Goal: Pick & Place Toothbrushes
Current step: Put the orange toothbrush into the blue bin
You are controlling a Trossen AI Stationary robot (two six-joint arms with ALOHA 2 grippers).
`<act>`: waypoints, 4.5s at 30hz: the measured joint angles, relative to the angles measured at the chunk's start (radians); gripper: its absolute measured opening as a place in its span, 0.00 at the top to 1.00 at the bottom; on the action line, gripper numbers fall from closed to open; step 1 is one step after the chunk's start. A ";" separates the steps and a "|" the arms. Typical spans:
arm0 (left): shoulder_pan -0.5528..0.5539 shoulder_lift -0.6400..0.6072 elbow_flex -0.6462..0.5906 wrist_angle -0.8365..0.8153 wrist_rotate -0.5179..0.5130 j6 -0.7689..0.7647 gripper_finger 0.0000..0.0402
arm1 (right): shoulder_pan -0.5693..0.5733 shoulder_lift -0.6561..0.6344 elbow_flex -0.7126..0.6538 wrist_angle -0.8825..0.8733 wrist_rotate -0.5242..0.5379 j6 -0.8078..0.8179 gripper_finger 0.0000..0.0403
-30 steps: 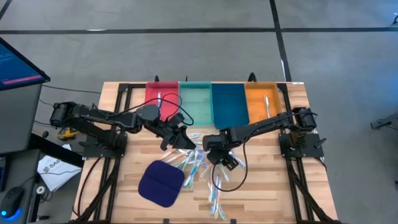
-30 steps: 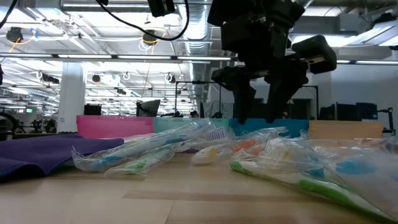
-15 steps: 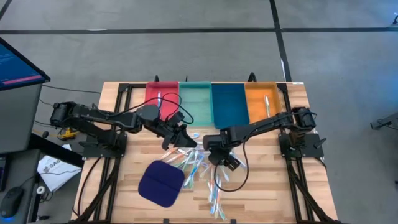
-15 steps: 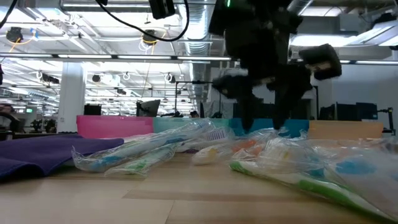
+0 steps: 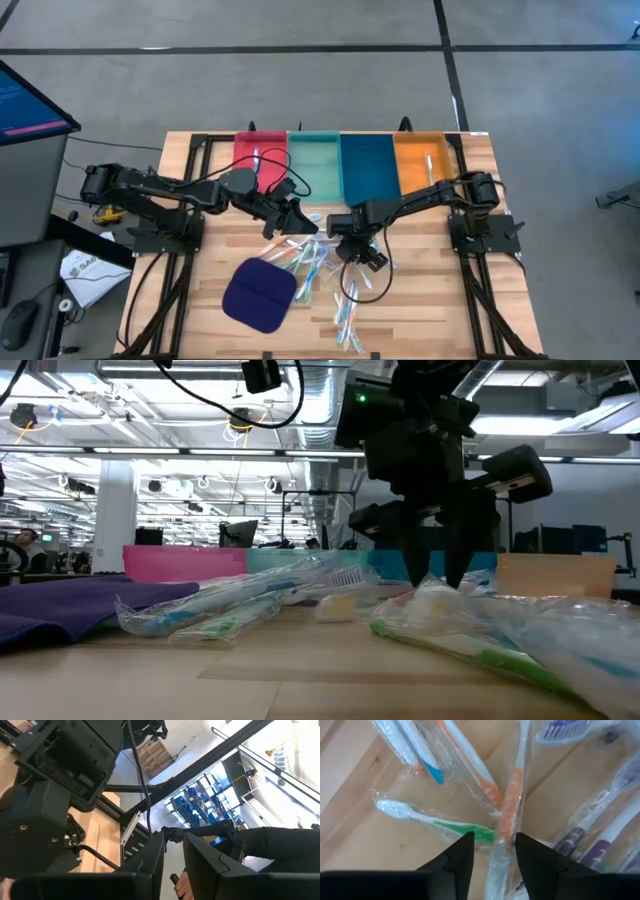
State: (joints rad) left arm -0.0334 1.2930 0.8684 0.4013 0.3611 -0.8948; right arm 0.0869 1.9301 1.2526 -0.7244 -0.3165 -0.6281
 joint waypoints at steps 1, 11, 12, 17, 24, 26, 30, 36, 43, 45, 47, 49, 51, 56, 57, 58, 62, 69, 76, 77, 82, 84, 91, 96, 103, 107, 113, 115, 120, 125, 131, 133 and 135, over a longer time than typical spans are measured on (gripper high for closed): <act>0.000 0.000 0.000 0.000 0.000 0.000 0.83 | -0.002 0.002 0.000 0.001 0.000 -0.004 0.68; 0.000 0.000 0.000 0.000 -0.004 -0.001 0.83 | -0.005 0.005 -0.013 0.028 0.002 -0.007 0.75; 0.000 0.000 0.000 0.000 -0.004 -0.003 0.83 | -0.004 0.005 -0.023 0.037 0.000 0.001 0.74; 0.000 0.000 0.000 0.000 -0.003 -0.003 0.83 | -0.005 0.002 -0.050 0.054 -0.034 0.049 0.65; 0.000 0.000 0.000 0.000 -0.003 -0.003 0.83 | -0.004 0.002 -0.051 0.053 -0.031 0.050 0.57; 0.000 0.000 0.000 0.000 -0.003 -0.004 0.83 | -0.004 0.002 -0.051 0.055 -0.026 0.052 0.59; 0.000 0.000 0.000 0.001 -0.003 -0.011 0.83 | -0.004 0.003 -0.051 0.060 -0.003 0.067 0.68; 0.000 0.000 0.000 0.004 -0.005 -0.012 0.83 | -0.005 0.003 -0.052 0.047 0.006 0.110 0.89; 0.000 0.000 0.000 0.004 -0.013 -0.012 0.83 | -0.004 0.002 -0.051 -0.012 0.000 0.263 0.97; 0.000 0.000 0.000 0.004 -0.013 -0.012 0.83 | -0.004 -0.004 -0.051 -0.032 -0.001 0.320 0.98; 0.000 0.000 0.000 0.005 -0.013 -0.012 0.83 | -0.003 -0.009 -0.047 -0.055 0.000 0.363 0.99; 0.000 0.000 0.000 0.007 -0.011 -0.012 0.83 | -0.002 -0.010 -0.031 -0.070 0.003 0.415 0.99; 0.000 0.000 0.000 0.007 -0.004 -0.012 0.83 | -0.002 -0.021 -0.016 -0.089 0.014 0.447 1.00; 0.000 0.000 0.000 0.012 0.007 -0.012 0.83 | -0.002 -0.046 0.024 -0.064 0.014 0.549 0.99; 0.000 0.000 0.000 0.012 0.011 -0.012 0.83 | -0.003 -0.046 0.030 -0.056 0.013 0.567 0.99; 0.000 0.000 0.000 0.012 0.011 -0.012 0.83 | -0.002 -0.045 0.035 -0.061 0.012 0.582 0.99; 0.000 0.000 0.000 0.012 0.012 -0.010 0.83 | 0.012 -0.042 0.039 -0.035 0.010 0.639 1.00; 0.000 0.000 0.000 0.012 0.040 -0.003 0.83 | 0.023 -0.042 0.032 0.024 0.040 0.732 1.00; 0.000 0.000 0.000 0.012 0.040 -0.003 0.83 | 0.027 -0.042 0.032 0.026 0.055 0.717 1.00; 0.000 0.000 0.000 0.012 0.040 -0.003 0.83 | 0.028 -0.042 0.032 0.026 0.055 0.709 1.00; 0.000 0.000 0.000 0.012 0.038 -0.003 0.83 | 0.031 0.010 0.026 0.034 0.051 0.704 1.00; 0.000 0.000 0.000 0.012 0.032 -0.003 0.83 | 0.030 0.033 0.023 0.018 0.022 0.704 1.00; 0.000 0.000 0.000 0.024 0.007 -0.008 0.83 | 0.022 0.030 0.027 0.020 0.034 0.641 1.00; 0.000 0.000 0.000 0.027 0.001 -0.011 0.83 | 0.021 0.030 0.029 0.022 0.036 0.617 1.00; 0.000 0.000 0.000 0.026 -0.007 -0.021 0.83 | 0.005 0.030 0.030 0.023 0.006 0.584 0.95; 0.000 0.000 0.000 0.026 -0.016 -0.021 0.83 | -0.001 0.030 0.031 0.023 0.003 0.573 0.82; 0.000 0.000 0.000 0.026 -0.017 -0.018 0.83 | 0.000 0.030 0.031 0.025 0.002 0.568 0.52; 0.000 0.000 0.000 0.026 -0.018 -0.008 0.83 | 0.000 0.030 0.031 0.025 0.000 0.562 0.42; 0.000 0.000 0.000 0.026 -0.018 -0.007 0.83 | 0.011 0.045 0.032 0.031 -0.028 0.539 0.27; -0.002 0.000 0.000 0.026 -0.018 -0.007 0.83 | 0.032 0.056 0.032 0.025 -0.041 0.550 0.27; -0.005 0.000 0.000 0.026 -0.022 -0.007 0.83 | 0.034 0.068 0.033 0.028 -0.032 0.538 0.34; -0.005 0.000 0.000 0.026 -0.022 -0.007 0.83 | 0.035 0.079 0.037 0.018 -0.035 0.523 0.38; -0.005 0.000 0.000 0.026 -0.026 -0.007 0.83 | 0.030 0.080 0.037 0.011 -0.036 0.512 0.42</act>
State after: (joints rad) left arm -0.0380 1.2930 0.8680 0.4276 0.3349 -0.9020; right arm 0.1173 2.0106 1.2891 -0.7130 -0.3529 -0.1158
